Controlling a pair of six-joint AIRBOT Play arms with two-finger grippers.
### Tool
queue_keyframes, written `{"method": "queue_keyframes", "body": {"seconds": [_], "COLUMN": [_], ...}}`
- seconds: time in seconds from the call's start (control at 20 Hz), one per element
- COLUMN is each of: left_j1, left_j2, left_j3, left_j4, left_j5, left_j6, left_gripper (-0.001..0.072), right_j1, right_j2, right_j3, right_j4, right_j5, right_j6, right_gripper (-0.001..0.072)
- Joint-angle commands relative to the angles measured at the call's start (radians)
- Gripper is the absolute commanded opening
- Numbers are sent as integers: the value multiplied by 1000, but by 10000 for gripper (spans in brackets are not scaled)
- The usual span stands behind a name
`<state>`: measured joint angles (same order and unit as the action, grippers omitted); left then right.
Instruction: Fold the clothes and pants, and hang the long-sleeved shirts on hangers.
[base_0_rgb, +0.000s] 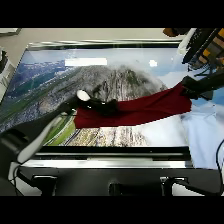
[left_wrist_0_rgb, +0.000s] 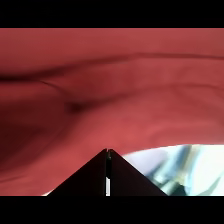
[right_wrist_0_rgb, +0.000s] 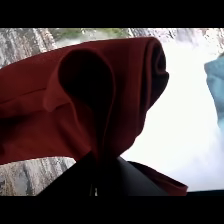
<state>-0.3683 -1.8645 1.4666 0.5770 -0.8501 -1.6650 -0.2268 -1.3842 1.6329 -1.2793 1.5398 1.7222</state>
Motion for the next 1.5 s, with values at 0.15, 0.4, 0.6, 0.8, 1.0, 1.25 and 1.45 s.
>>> {"method": "queue_keyframes", "body": {"seconds": [0.15, 0.4, 0.6, 0.8, 1.0, 1.25, 1.45], "left_j1": [-232, -308, -301, -179, 3, 239, 431], "left_j2": [-200, -305, -301, -167, 72, 374, 491], "left_j3": [243, 394, 404, 404, 404, 404, 404], "left_j4": [-126, -145, -155, 94, 494, 801, 802], "left_j5": [119, 179, 137, -101, -512, -764, -855], "left_j6": [-115, -196, -191, -225, -233, -208, -164], "left_gripper": [12, 12, 12, 11, 12, 14, 15], "right_j1": [0, 0, 0, 1, 70, 389, 613], "right_j2": [96, 132, 135, 134, 132, 37, -93], "right_j3": [32, 32, 32, 32, 31, 31, 31], "right_j4": [-23, -32, -34, 32, 152, 48, 34], "right_j5": [103, 106, 105, 77, -42, -158, -328], "right_j6": [47, 45, 50, 95, 196, 385, 520], "right_gripper": [29, 30, 30, 30, 29, 30, 30]}}
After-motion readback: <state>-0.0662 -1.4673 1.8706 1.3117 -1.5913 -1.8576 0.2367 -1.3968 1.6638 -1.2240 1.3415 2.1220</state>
